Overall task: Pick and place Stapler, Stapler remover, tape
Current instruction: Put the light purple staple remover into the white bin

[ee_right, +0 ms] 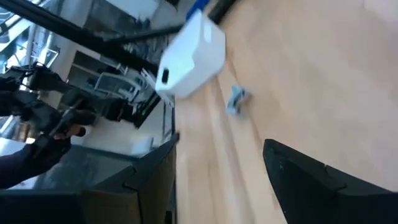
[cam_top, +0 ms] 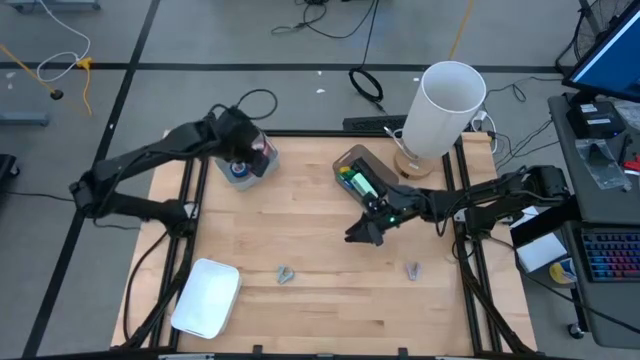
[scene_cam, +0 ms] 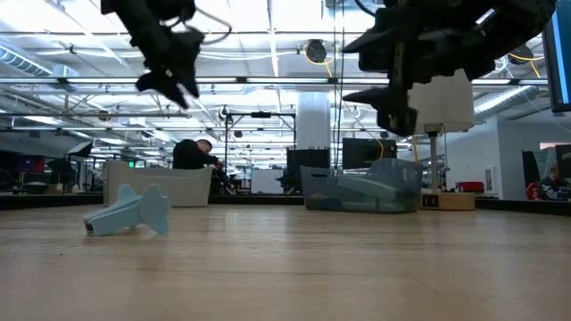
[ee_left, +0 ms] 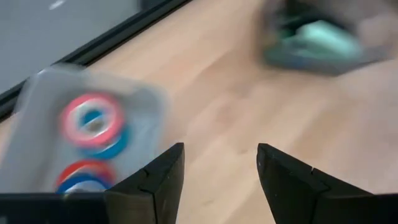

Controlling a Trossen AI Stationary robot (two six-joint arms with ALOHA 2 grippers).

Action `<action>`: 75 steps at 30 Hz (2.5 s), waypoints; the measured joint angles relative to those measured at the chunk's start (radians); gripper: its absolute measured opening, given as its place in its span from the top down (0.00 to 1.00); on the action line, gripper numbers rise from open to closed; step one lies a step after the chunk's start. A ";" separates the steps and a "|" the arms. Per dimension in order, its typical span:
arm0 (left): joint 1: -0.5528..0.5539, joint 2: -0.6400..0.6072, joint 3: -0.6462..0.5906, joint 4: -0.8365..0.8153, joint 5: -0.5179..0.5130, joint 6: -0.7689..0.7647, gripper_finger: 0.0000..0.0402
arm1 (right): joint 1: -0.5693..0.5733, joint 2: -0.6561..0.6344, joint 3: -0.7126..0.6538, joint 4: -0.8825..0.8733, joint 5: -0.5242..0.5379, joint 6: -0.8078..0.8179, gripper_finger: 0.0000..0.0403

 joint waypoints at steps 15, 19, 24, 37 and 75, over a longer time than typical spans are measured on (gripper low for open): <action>-0.272 0.049 -0.010 0.356 0.144 -0.022 0.50 | 0.007 0.000 0.000 -0.075 -0.023 0.076 0.41; -0.321 0.094 -0.013 0.397 0.157 -0.020 0.50 | 0.007 0.000 0.000 -0.066 0.068 0.088 0.41; -0.363 0.125 -0.013 0.459 0.154 -0.011 0.50 | 0.039 0.000 0.000 -0.062 0.090 0.062 0.41; -0.387 0.126 -0.017 0.455 0.103 0.022 0.50 | 0.244 -0.107 0.000 -0.356 0.270 0.337 0.41; -0.402 0.115 -0.175 0.667 0.130 -0.079 0.50 | 0.518 -0.497 0.000 -1.231 0.342 1.127 0.41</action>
